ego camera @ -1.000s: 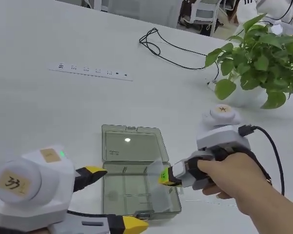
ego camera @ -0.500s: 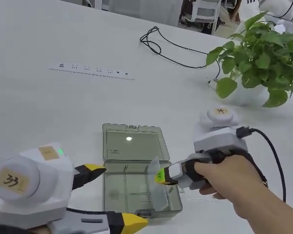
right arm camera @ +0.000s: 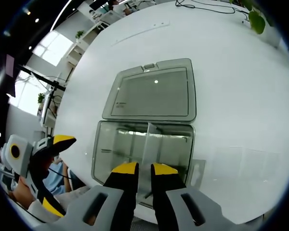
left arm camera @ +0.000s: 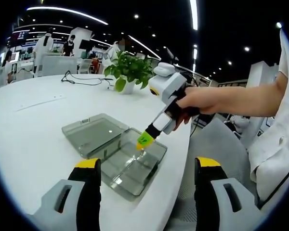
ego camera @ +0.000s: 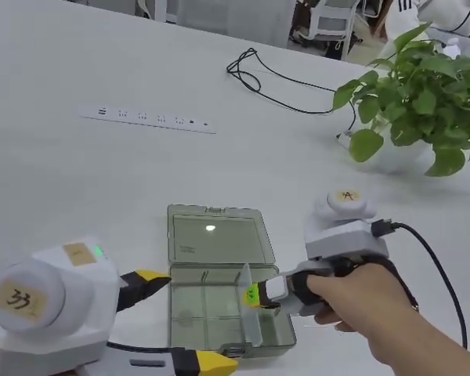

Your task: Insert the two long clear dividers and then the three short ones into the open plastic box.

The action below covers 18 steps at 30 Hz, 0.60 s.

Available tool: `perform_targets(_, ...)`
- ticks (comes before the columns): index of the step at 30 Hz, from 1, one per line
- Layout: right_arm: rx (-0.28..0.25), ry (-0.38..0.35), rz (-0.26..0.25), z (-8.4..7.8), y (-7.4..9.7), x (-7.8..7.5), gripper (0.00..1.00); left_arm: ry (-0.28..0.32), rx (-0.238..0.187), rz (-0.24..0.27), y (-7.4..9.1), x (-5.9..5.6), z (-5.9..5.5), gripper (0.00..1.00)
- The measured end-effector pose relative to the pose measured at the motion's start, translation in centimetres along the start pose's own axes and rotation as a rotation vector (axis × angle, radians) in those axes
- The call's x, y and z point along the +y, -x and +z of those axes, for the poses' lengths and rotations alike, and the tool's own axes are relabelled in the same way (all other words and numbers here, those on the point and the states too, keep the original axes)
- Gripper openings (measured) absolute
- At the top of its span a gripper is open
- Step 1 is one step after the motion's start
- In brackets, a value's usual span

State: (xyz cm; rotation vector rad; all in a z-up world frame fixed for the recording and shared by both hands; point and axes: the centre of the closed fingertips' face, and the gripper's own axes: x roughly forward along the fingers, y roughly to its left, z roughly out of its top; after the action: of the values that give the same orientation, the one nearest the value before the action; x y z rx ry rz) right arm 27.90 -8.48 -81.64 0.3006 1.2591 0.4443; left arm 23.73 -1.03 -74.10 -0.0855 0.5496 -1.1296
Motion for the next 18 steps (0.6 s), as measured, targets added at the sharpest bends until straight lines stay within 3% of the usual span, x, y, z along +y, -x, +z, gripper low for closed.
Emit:
perform_targets(7, -0.001, 0.019, 0.010, -0.16, -0.32, -0.02, 0.12, -0.001, 0.001, 0.010, 0.21, 0.03, 0.16, 0.81)
perform_targets(18, -0.043, 0.040, 0.078, 0.13, -0.15, 0.31, 0.12, 0.000, 0.000, 0.041, 0.63, -0.08, 0.39, 0.81)
